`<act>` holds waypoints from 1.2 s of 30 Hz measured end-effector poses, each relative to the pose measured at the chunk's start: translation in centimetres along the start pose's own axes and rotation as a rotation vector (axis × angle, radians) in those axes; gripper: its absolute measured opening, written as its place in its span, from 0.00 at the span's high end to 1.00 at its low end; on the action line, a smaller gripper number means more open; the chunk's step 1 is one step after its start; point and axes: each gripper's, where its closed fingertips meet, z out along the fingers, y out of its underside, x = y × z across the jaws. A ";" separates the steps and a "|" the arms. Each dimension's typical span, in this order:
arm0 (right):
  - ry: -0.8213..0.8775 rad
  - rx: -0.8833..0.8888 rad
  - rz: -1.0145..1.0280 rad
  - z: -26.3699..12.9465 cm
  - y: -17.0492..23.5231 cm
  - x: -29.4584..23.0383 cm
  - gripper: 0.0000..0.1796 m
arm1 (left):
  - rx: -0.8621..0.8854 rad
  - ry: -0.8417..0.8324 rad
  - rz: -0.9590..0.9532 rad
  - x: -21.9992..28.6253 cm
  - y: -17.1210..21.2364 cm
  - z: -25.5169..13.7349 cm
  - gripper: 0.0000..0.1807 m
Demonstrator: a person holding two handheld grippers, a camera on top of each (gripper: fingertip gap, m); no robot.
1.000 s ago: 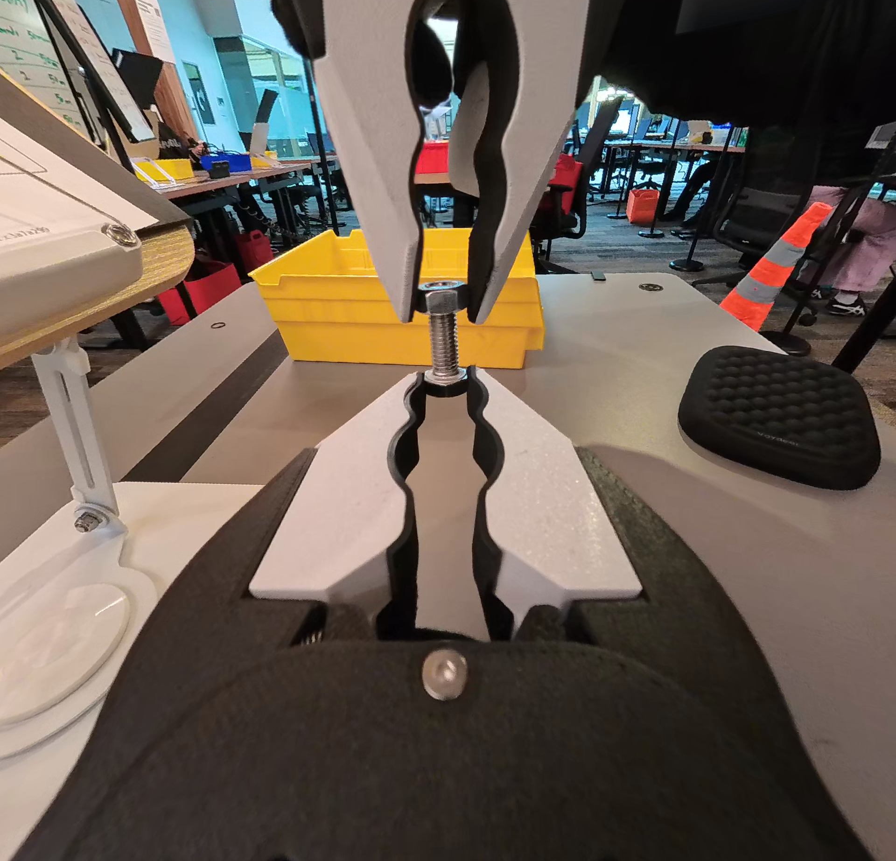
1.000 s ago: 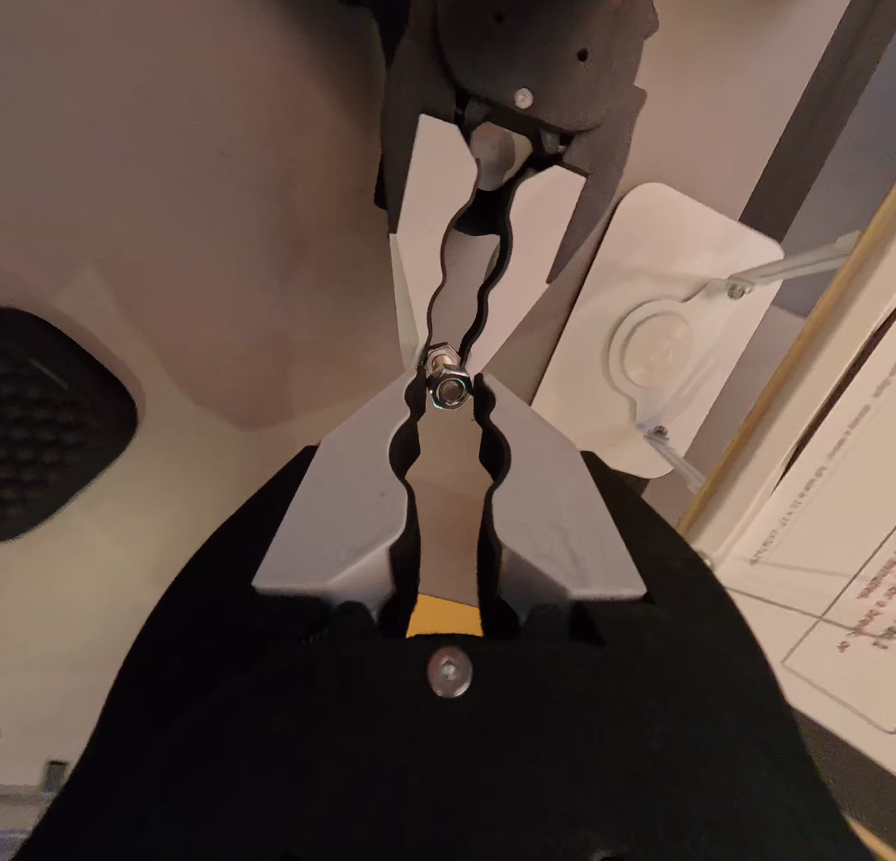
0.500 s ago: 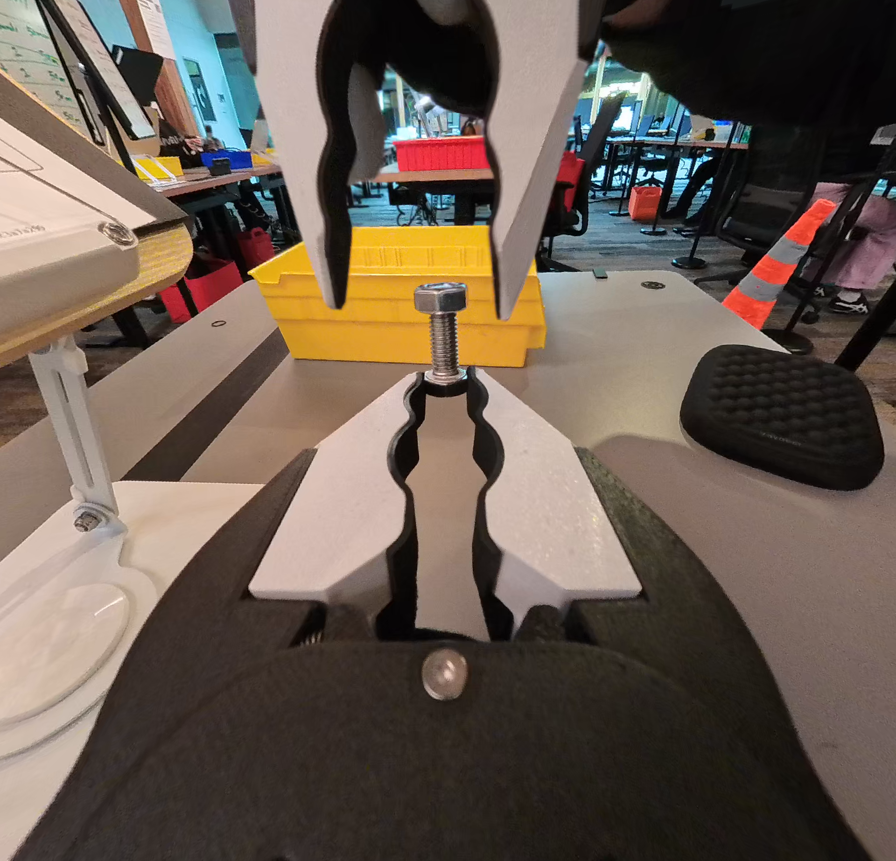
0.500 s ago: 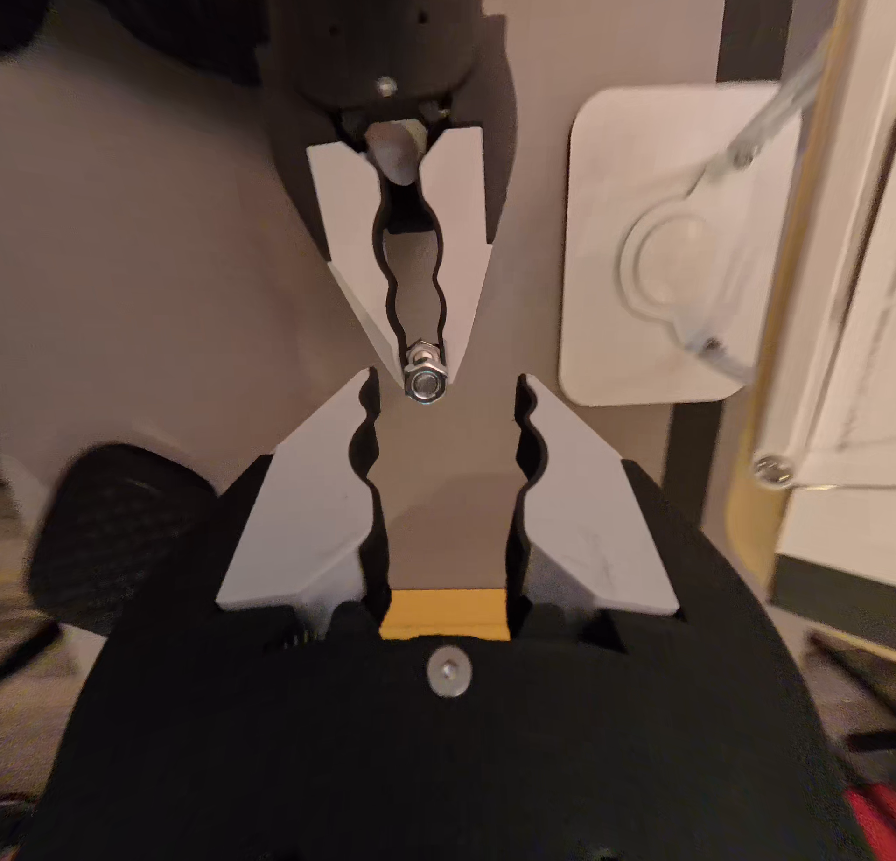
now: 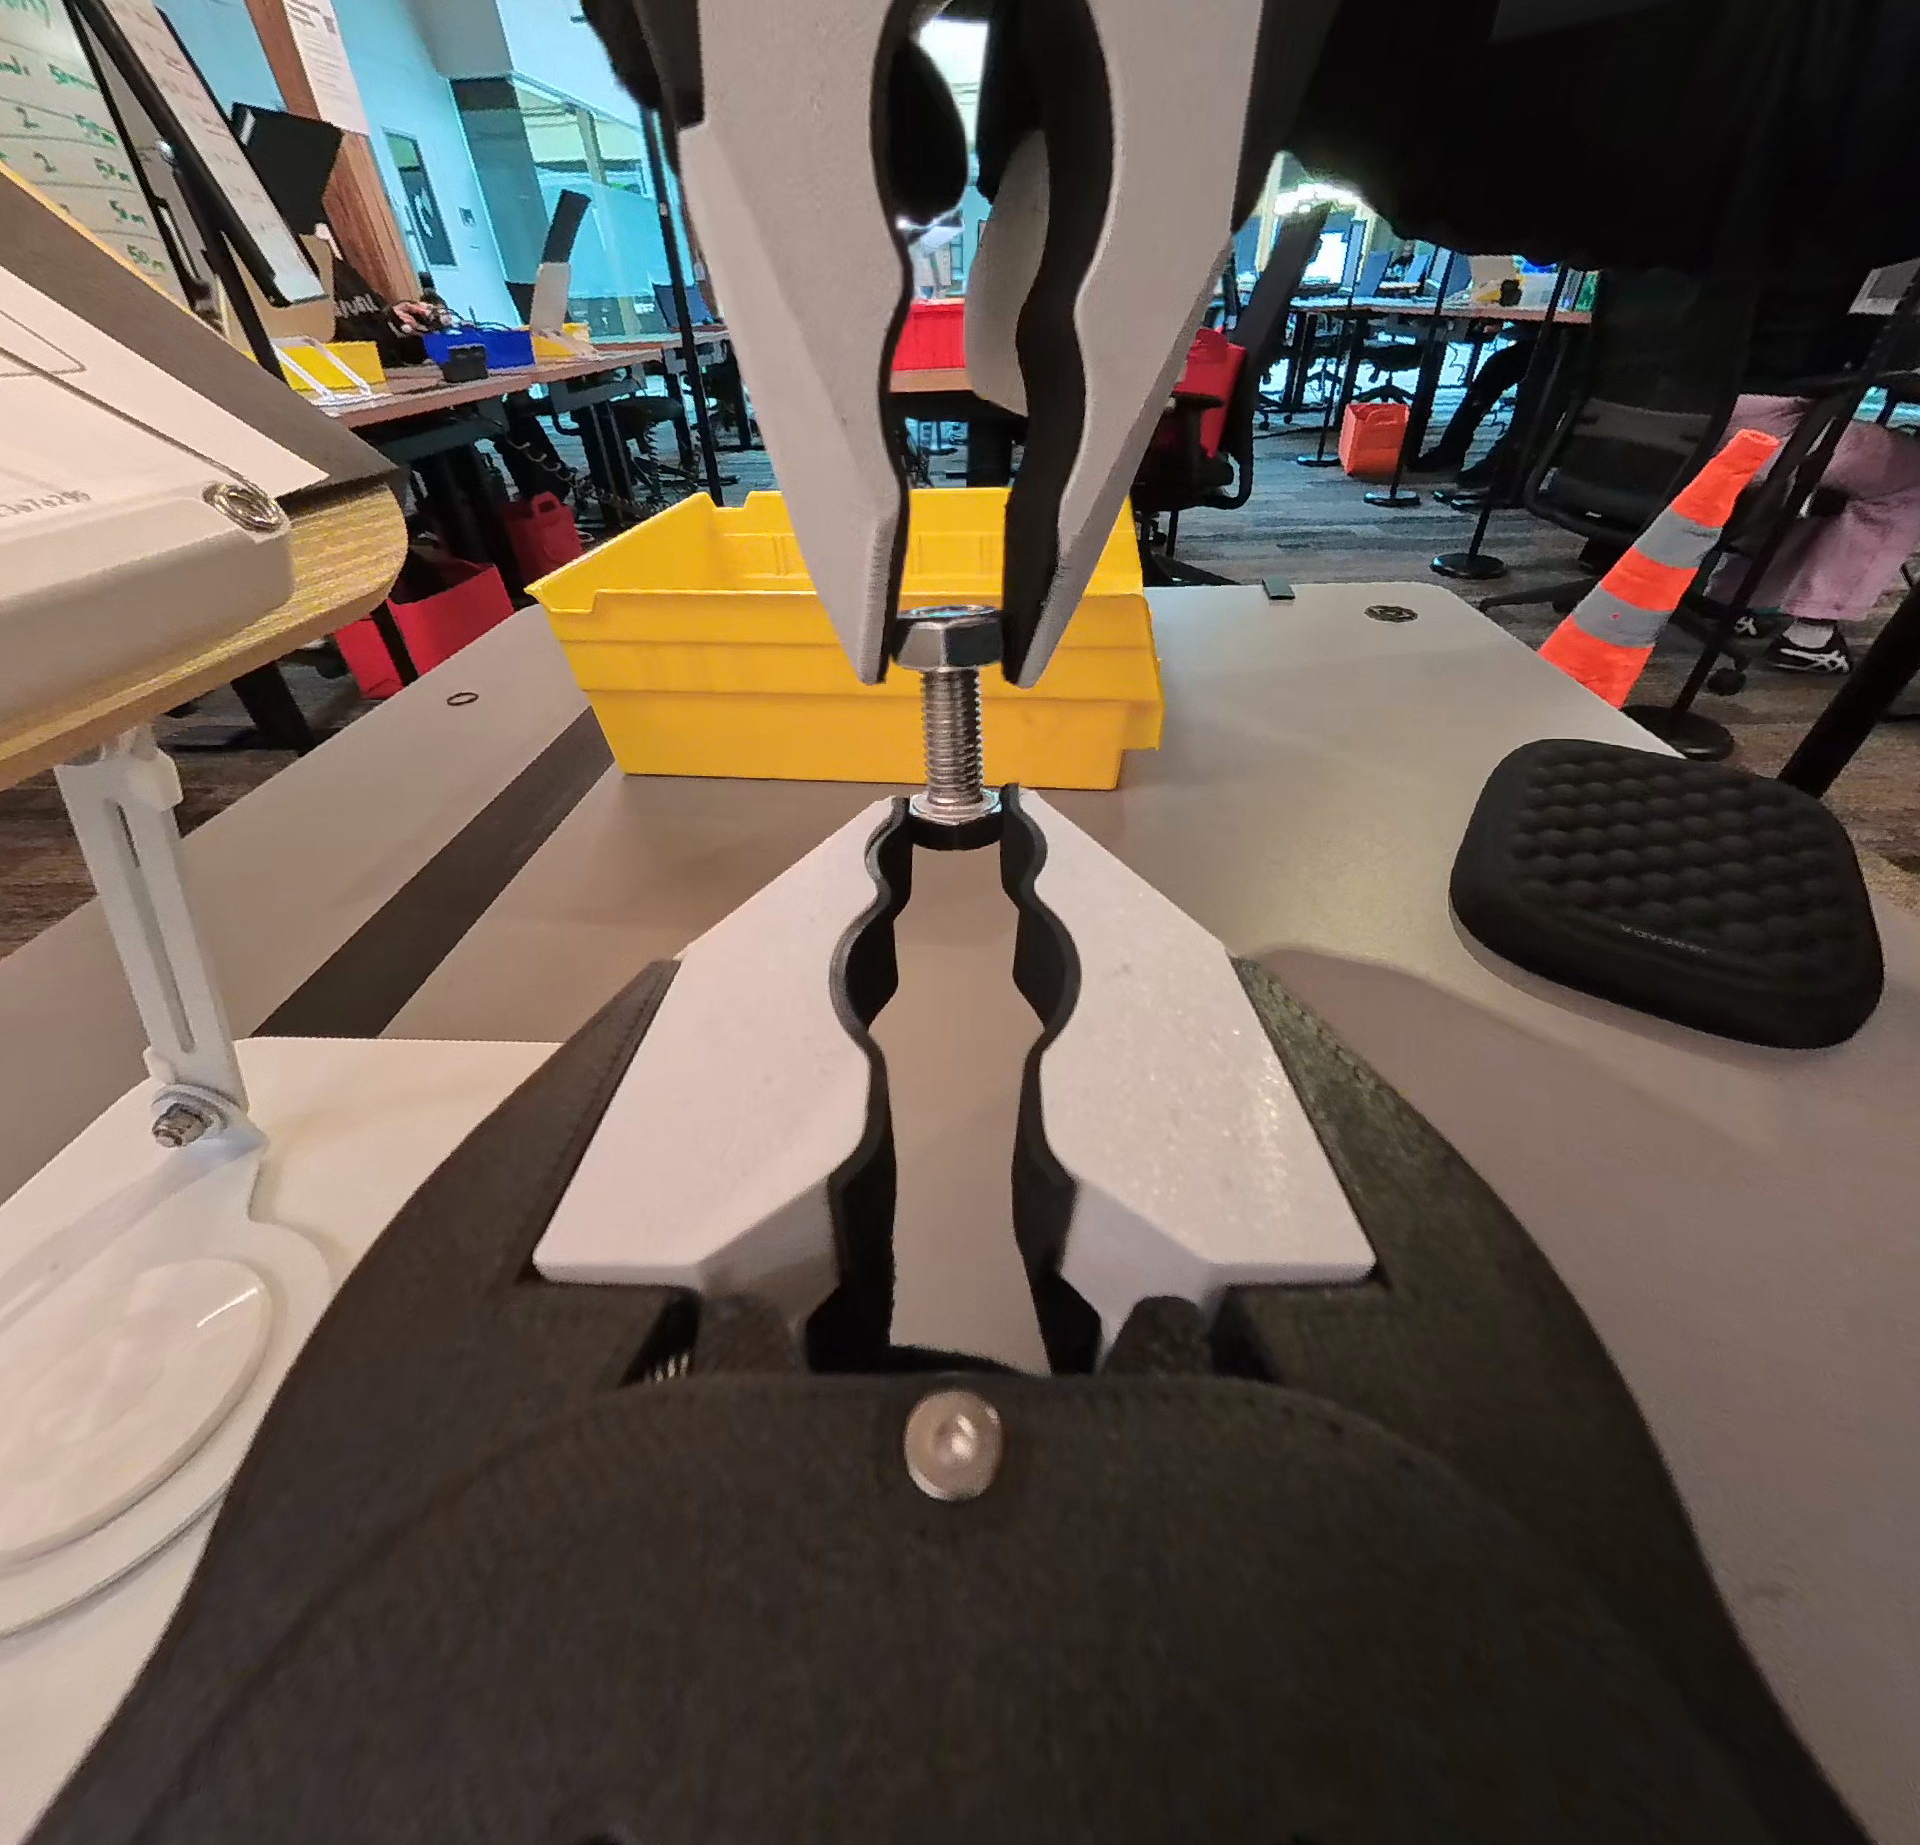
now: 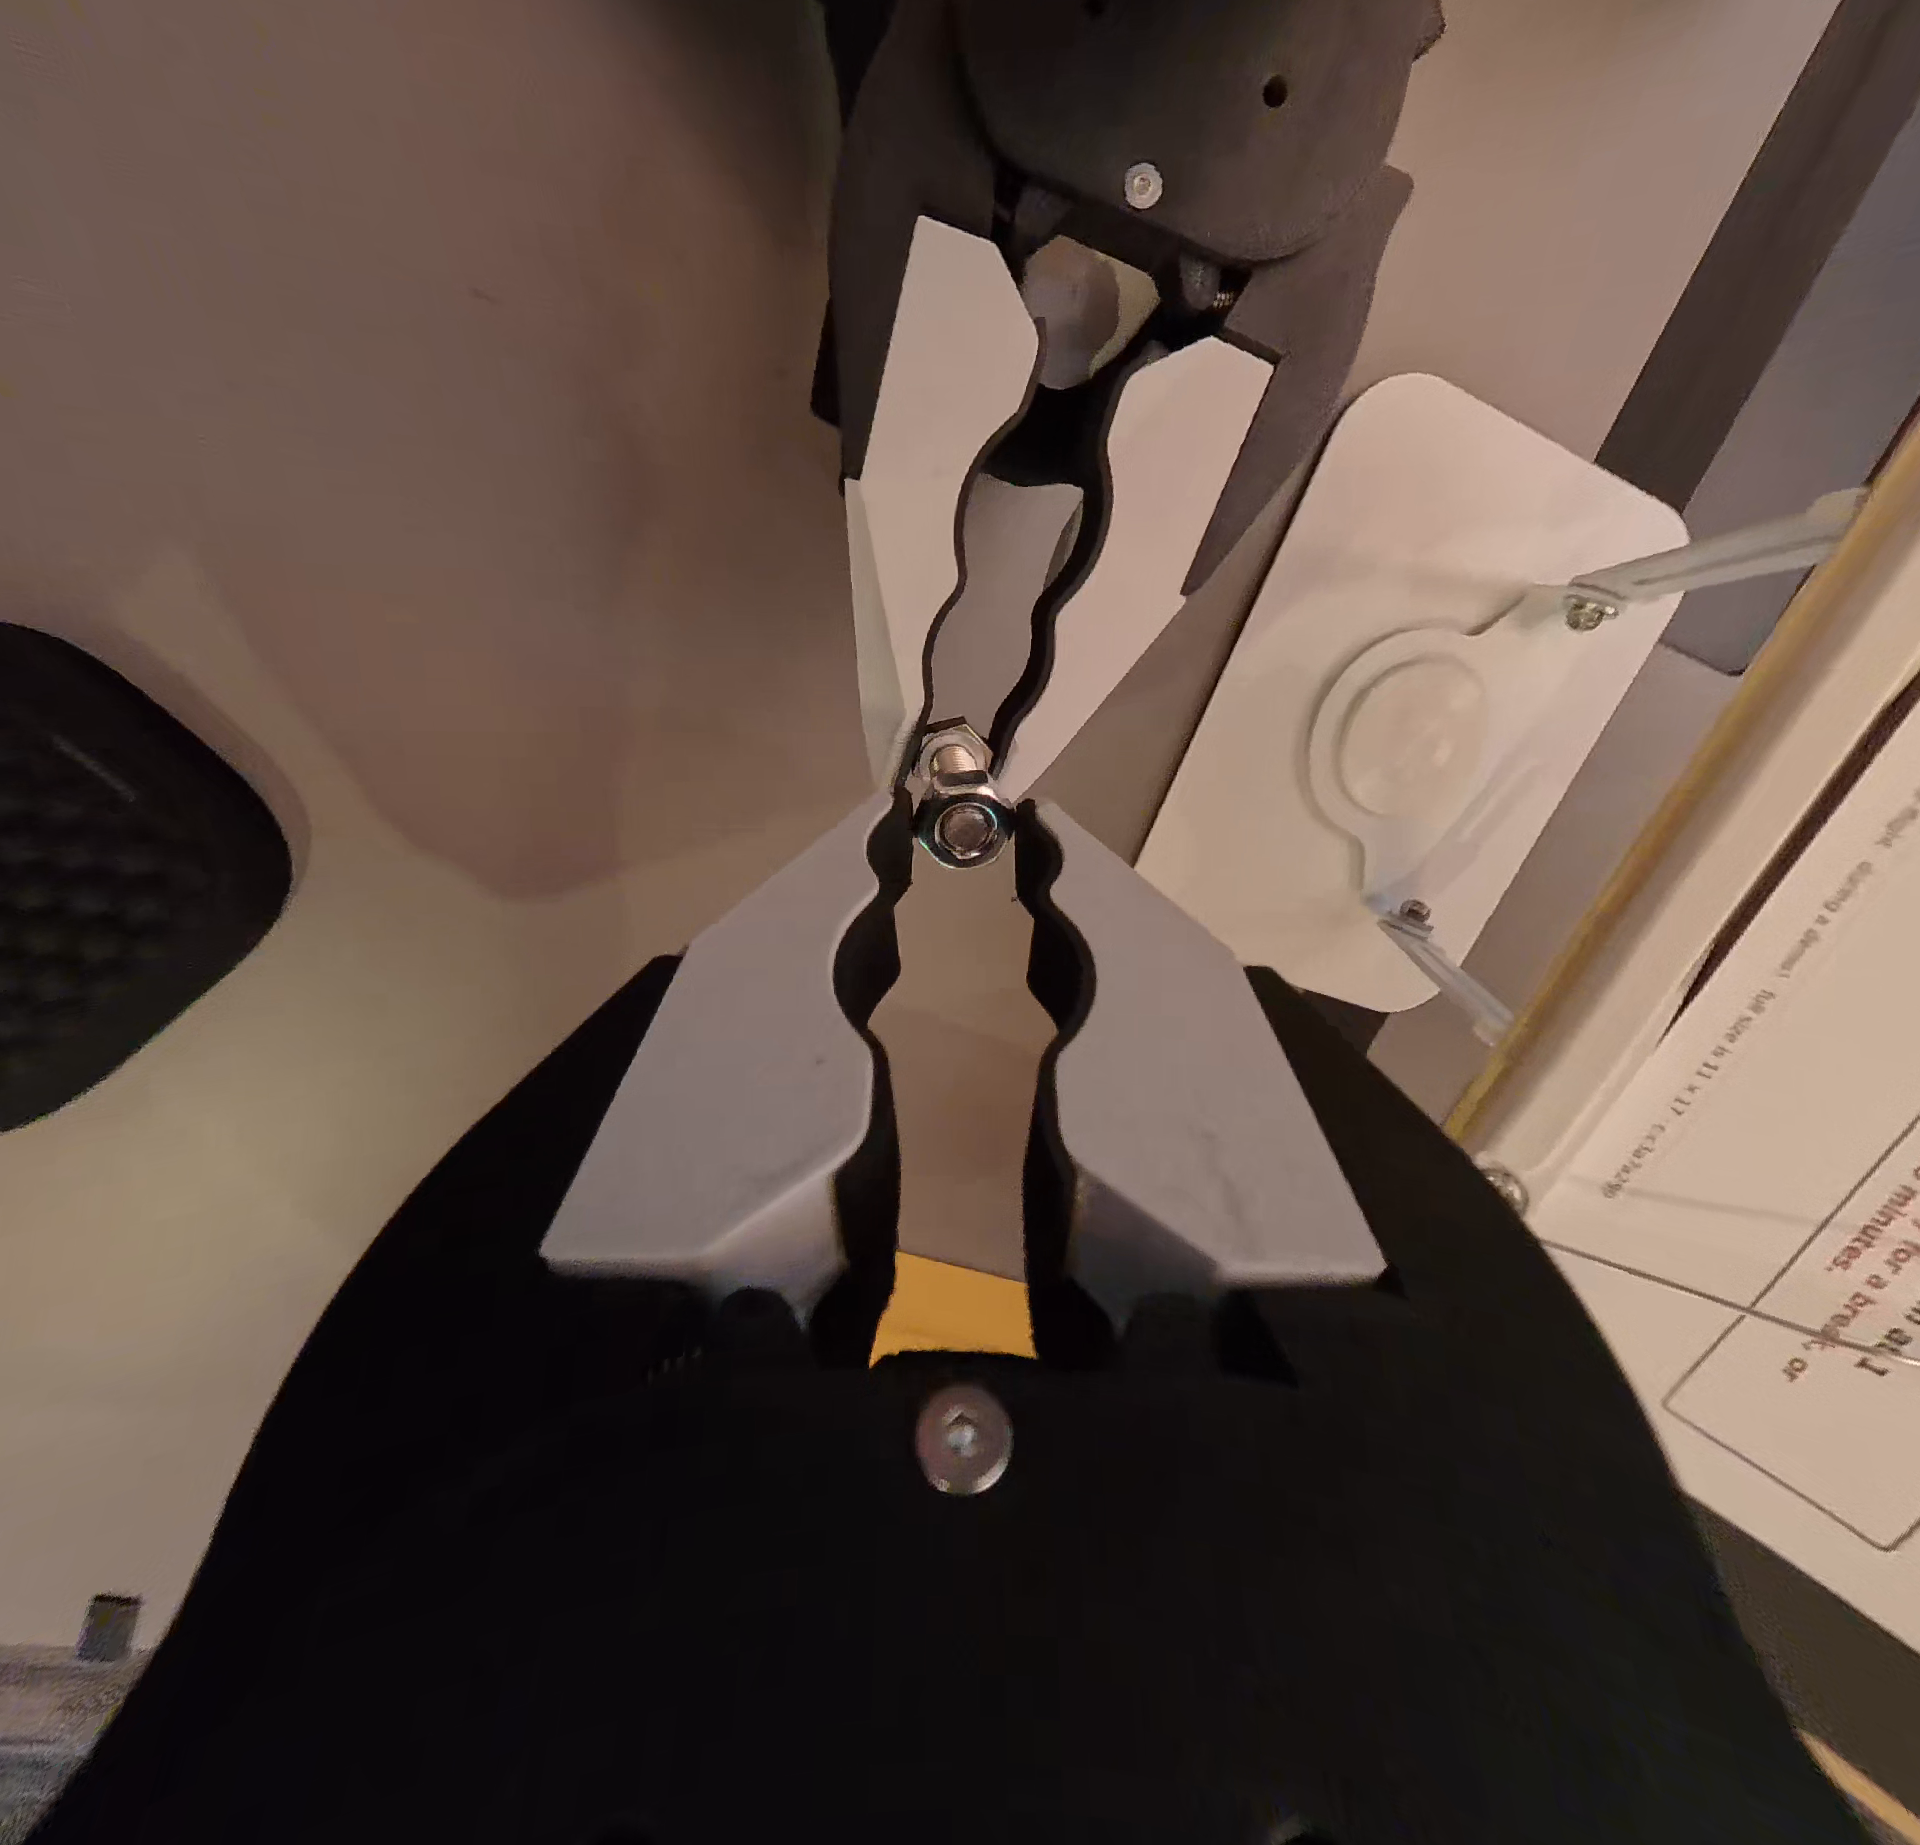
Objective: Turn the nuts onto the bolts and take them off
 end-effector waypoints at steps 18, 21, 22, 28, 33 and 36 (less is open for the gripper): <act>-0.014 0.033 0.423 -0.4 0.1 0.9 0.72 | -0.011 -0.011 0.007 -0.1 0.1 0.1 0.92; 0.026 -0.005 0.248 -0.7 0.2 0.9 0.75 | -0.012 -0.009 0.005 -0.1 0.2 0.1 0.92; 0.029 -0.020 0.188 -0.6 0.2 0.7 0.76 | -0.013 -0.008 0.005 -0.1 0.2 0.1 0.92; 0.015 -0.070 -0.006 0.4 0.4 0.1 0.88 | -0.016 -0.004 0.005 0.0 0.2 0.1 0.92; -0.019 -0.065 0.089 0.6 0.6 0.1 0.91 | -0.014 -0.008 0.004 -0.1 0.2 0.1 0.92; -0.054 -0.049 0.293 0.7 0.8 0.1 0.91 | -0.017 -0.017 0.002 -0.4 0.3 0.0 0.92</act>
